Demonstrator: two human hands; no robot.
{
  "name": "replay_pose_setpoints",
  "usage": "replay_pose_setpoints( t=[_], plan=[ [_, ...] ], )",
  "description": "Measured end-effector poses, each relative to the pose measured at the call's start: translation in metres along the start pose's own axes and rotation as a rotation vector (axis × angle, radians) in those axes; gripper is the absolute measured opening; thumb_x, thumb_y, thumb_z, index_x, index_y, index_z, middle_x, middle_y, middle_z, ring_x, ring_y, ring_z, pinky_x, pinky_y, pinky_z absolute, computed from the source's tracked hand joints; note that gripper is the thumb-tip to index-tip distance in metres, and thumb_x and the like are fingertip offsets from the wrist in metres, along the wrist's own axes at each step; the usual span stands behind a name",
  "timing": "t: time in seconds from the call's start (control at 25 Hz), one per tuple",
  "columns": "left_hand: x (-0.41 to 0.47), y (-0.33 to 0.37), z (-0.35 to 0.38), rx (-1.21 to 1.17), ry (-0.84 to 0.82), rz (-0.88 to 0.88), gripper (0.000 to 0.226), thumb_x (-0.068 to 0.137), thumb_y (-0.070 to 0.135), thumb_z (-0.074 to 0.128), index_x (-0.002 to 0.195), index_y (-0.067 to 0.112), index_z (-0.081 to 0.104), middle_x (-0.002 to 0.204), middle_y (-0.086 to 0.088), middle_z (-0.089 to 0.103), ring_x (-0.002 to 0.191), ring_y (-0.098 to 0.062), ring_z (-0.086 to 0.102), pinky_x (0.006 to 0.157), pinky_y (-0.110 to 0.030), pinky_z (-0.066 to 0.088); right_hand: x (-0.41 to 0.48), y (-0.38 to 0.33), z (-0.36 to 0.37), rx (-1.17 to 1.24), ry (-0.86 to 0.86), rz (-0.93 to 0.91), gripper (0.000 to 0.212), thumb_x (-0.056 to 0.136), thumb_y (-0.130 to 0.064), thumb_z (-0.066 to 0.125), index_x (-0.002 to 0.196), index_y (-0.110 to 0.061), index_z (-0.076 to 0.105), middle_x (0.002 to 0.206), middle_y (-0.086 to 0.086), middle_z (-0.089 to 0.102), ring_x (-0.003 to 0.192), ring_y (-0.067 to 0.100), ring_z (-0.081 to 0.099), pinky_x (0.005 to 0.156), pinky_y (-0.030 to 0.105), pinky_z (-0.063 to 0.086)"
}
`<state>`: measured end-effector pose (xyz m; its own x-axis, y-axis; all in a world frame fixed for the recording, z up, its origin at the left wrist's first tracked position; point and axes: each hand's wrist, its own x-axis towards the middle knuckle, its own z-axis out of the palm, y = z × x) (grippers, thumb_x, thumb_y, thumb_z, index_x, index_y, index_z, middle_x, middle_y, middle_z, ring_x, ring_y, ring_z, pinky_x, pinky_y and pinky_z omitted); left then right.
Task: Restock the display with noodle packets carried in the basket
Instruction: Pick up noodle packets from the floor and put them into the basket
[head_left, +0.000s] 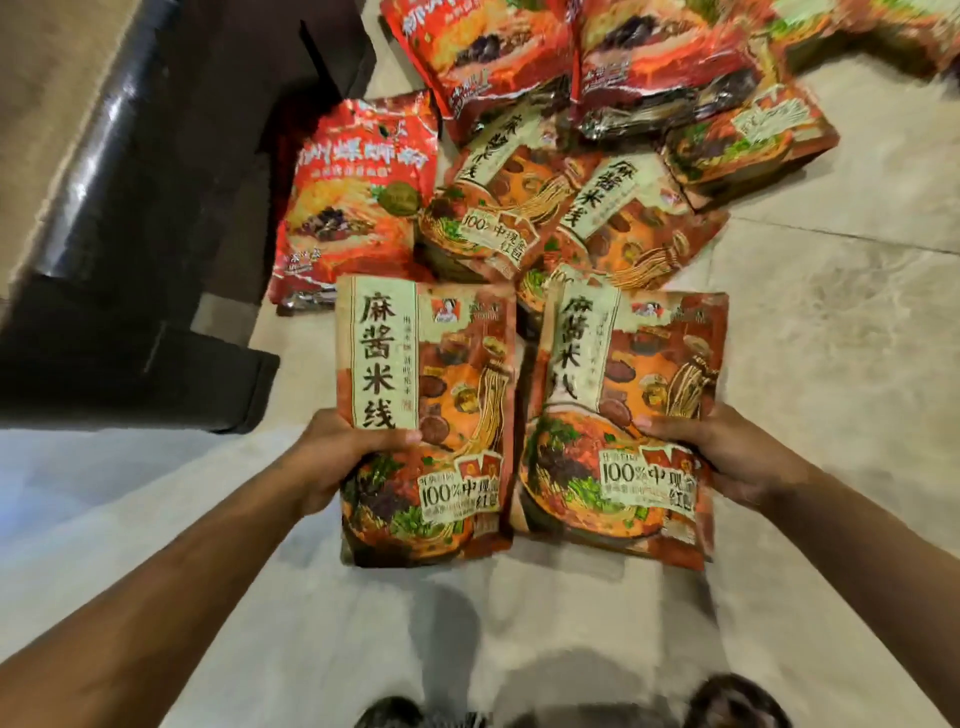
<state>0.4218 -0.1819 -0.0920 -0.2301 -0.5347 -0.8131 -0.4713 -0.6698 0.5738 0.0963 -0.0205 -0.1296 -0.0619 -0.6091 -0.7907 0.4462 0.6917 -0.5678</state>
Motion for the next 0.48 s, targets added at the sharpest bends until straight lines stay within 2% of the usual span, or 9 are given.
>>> replay_pose_setpoints(
  t=[0.04,0.08,0.12,0.16,0.24,0.32,0.48],
  plan=[
    [-0.025,0.008,-0.002,0.031,-0.014,-0.024,0.083,0.034,0.030,0.099,0.109,0.013,0.070,0.102,-0.004,0.076,0.095,-0.023,0.073,0.076,-0.032,0.057,-0.021,0.003,0.000,-0.031,0.021,0.039,0.094,0.032,-0.039,0.099,0.115,-0.007,0.068,0.110,0.021,0.072,0.103,0.044,0.067,0.097,0.063,0.043],
    [-0.050,0.018,-0.003,0.061,-0.027,-0.050,0.074,0.041,0.024,0.097,0.109,0.014,0.070,0.102,-0.004,0.076,0.095,-0.023,0.073,0.077,-0.033,0.057,-0.045,0.004,0.003,-0.042,0.055,0.066,0.102,0.021,-0.044,0.099,0.111,-0.008,0.069,0.105,0.019,0.073,0.099,0.043,0.068,0.096,0.063,0.044],
    [-0.074,0.029,-0.003,0.098,-0.040,-0.073,0.073,0.041,0.024,0.096,0.108,0.016,0.070,0.101,-0.003,0.077,0.093,-0.022,0.074,0.079,-0.034,0.056,-0.069,0.005,0.005,-0.036,0.095,0.088,0.106,0.015,-0.045,0.098,0.109,-0.008,0.069,0.101,0.016,0.075,0.094,0.040,0.071,0.093,0.059,0.051],
    [-0.098,0.040,-0.001,0.137,-0.053,-0.090,0.075,0.038,0.027,0.097,0.107,0.017,0.070,0.100,-0.001,0.077,0.091,-0.020,0.074,0.078,-0.033,0.055,-0.096,0.004,0.008,-0.027,0.138,0.106,0.103,0.016,-0.041,0.099,0.109,-0.006,0.069,0.099,0.015,0.075,0.090,0.038,0.072,0.088,0.053,0.055],
    [-0.144,0.063,0.005,0.193,-0.047,-0.107,0.063,0.044,0.021,0.094,0.102,0.020,0.070,0.093,0.004,0.078,0.084,-0.014,0.074,0.075,-0.030,0.054,-0.148,-0.003,0.014,-0.001,0.228,0.116,0.074,0.043,-0.022,0.096,0.108,-0.001,0.069,0.097,0.015,0.075,0.084,0.033,0.073,0.084,0.047,0.057],
    [-0.195,0.091,0.018,0.238,-0.025,-0.123,0.052,0.049,0.013,0.088,0.098,0.019,0.071,0.086,0.006,0.077,0.077,-0.009,0.073,0.073,-0.029,0.054,-0.210,-0.018,0.014,0.014,0.315,0.108,0.042,0.065,-0.004,0.085,0.103,0.001,0.070,0.089,0.011,0.076,0.075,0.026,0.074,0.078,0.041,0.058],
    [-0.287,0.145,0.047,0.280,-0.077,-0.142,0.072,0.030,0.026,0.097,0.097,0.015,0.074,0.090,0.001,0.078,0.082,-0.017,0.074,0.081,-0.033,0.054,-0.336,-0.052,0.012,0.026,0.371,0.111,0.024,0.072,0.002,0.080,0.094,-0.004,0.071,0.074,-0.001,0.075,0.062,0.015,0.072,0.066,0.030,0.054]
  ],
)
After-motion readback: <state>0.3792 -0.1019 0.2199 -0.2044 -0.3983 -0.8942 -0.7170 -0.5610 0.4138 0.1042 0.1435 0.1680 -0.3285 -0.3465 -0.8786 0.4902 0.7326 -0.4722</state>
